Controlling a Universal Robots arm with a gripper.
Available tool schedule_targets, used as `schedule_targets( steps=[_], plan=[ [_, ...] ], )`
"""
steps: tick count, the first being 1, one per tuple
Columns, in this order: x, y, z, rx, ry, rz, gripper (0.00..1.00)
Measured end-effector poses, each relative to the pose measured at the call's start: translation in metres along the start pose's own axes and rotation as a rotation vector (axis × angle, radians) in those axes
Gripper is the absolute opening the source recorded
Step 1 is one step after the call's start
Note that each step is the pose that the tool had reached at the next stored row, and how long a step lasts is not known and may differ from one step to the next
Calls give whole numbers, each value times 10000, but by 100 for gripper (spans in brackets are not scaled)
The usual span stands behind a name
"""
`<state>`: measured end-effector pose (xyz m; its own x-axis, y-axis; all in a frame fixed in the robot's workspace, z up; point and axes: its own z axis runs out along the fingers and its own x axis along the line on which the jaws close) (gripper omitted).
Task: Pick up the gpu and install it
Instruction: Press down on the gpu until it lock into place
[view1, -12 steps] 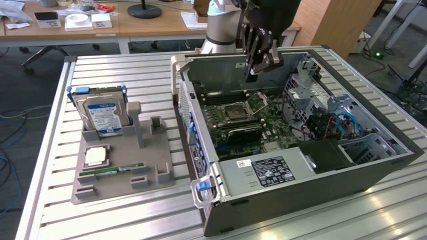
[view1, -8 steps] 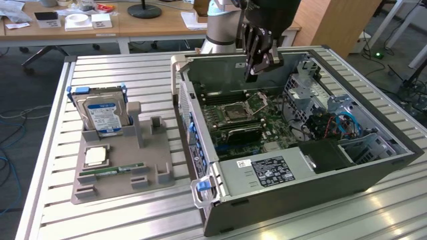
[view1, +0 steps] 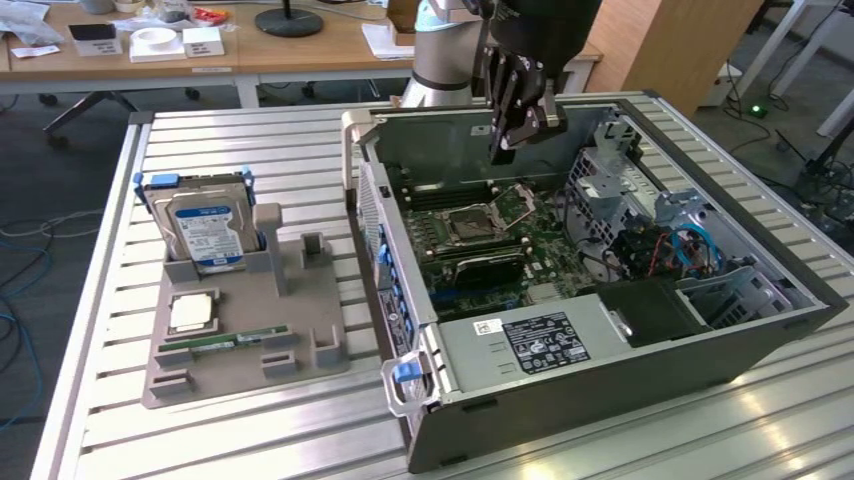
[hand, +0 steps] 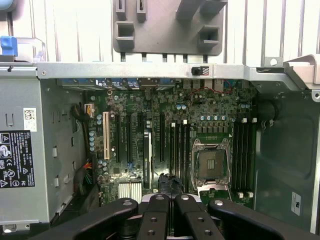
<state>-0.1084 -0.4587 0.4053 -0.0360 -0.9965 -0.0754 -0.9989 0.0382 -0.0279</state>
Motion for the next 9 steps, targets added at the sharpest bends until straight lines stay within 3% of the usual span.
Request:
schedule_targets(
  steps=[9],
  plan=[
    [4,1,50,-1,1,0,11]
  ],
)
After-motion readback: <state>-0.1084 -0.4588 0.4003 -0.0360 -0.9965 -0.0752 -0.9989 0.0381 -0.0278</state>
